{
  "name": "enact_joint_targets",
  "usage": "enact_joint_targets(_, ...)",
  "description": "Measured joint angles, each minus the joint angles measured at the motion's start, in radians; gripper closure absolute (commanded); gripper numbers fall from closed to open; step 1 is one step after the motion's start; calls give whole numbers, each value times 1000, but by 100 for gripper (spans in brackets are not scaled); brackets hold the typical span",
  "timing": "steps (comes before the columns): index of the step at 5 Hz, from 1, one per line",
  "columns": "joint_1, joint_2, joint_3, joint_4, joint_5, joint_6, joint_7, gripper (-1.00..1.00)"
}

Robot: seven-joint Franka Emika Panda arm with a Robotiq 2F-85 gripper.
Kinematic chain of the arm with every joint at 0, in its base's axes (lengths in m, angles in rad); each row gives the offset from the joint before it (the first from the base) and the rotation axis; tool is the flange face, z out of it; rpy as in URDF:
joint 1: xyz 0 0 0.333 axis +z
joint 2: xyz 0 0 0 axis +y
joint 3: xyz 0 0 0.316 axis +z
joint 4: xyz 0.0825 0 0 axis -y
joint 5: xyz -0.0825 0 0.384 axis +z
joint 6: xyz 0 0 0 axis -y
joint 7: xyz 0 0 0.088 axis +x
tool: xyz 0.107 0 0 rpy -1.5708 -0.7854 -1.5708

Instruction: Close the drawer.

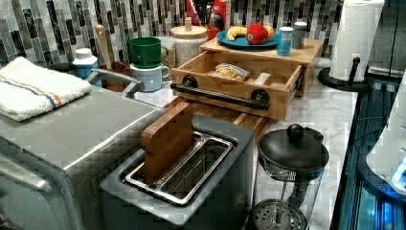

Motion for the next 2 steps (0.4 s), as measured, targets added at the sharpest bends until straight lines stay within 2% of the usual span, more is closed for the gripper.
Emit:
enact_joint_targets(1,5,0,12,-22,35,17,-1,-100)
enact_joint_targets(2,7,0,43,-62,29,107,-3,-100)
